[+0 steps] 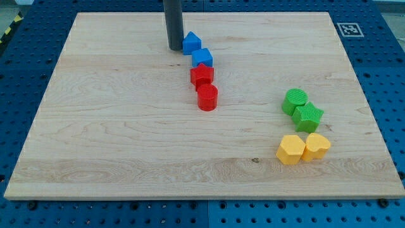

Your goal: Push the green circle a bit left

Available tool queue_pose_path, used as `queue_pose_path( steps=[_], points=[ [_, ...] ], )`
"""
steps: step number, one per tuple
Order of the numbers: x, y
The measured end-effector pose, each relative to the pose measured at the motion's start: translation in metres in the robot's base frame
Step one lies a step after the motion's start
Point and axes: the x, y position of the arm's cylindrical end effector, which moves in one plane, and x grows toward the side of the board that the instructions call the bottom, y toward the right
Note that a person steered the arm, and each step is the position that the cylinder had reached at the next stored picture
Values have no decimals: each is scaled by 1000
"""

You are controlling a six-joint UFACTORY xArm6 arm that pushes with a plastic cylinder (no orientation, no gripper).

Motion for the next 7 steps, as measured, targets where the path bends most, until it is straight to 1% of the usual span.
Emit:
queue_pose_path(
  steps=[2,3,4,5,6,7],
  points=[
    [0,-9],
    [-48,-20],
    [-84,14],
    [-65,97],
    [6,170],
    [90,235]
  ],
)
